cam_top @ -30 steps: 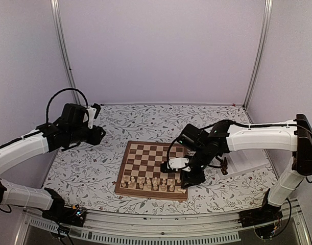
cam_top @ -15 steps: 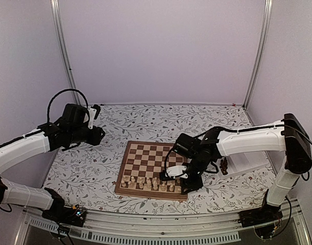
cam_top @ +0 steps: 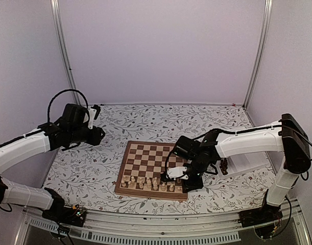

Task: Set up the chess pieces on the board
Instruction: Pick up the chess piece from the chessboard, then place the chess piece on the chessboard.

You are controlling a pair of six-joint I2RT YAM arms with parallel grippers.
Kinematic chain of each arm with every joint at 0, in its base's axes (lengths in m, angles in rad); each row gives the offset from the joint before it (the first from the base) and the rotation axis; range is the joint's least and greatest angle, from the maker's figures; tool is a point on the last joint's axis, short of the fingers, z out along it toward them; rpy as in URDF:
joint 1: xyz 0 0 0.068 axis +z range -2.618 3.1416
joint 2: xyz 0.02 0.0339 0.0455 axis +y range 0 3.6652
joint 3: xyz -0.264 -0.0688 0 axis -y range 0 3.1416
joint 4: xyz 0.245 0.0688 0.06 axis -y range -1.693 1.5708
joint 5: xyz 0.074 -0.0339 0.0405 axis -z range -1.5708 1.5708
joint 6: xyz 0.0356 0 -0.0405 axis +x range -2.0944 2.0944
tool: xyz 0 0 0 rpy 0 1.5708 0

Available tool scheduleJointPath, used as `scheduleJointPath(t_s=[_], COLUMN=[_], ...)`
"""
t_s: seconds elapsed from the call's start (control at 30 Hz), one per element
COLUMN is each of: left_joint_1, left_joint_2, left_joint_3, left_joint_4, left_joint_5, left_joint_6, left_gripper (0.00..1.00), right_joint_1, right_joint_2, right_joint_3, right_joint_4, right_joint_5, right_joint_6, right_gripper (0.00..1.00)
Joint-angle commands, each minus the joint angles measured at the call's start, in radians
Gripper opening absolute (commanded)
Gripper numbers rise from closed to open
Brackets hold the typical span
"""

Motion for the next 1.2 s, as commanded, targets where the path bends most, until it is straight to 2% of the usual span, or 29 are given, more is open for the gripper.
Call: scheduleJointPath(t_s=[0.0,0.17,0.27,0.43,0.57,0.67,0.87,1.17], left_joint_1=[0.018,0.018,0.018,-0.026,-0.151,-0.268,-0.463,-0.578], left_joint_2=[0.008,0.014,-0.002,-0.068,-0.084,-0.042,0.155,0.355], left_joint_3=[0.014,0.016,0.015,-0.021,-0.055,-0.026,0.159,0.302], left_joint_4=[0.0,0.006,0.045,0.23,0.465,0.561,0.498,0.476], left_joint_5=[0.013,0.032,0.119,0.359,0.467,0.451,0.38,0.405], left_joint_6=[0.007,0.007,-0.002,-0.152,-0.305,-0.36,-0.357,-0.368], left_gripper=[0.48,0.47,0.46,0.45,0.46,0.48,0.49,0.49], right_joint_1=[0.008,0.013,0.006,-0.094,-0.2,-0.277,-0.314,-0.314], right_joint_2=[0.016,0.002,-0.04,-0.191,-0.327,-0.394,-0.421,-0.43], right_joint_3=[-0.019,-0.03,-0.018,0.031,0.021,0.009,0.017,0.018], right_joint_4=[0.01,0.006,-0.016,-0.057,-0.01,0.057,0.116,0.133], right_joint_5=[0.019,0.012,-0.015,-0.207,-0.385,-0.477,-0.543,-0.57], right_joint_6=[0.006,0.002,0.001,-0.026,-0.047,-0.039,-0.016,0.003], right_gripper=[0.26,0.15,0.13,0.13,0.12,0.11,0.11,0.11])
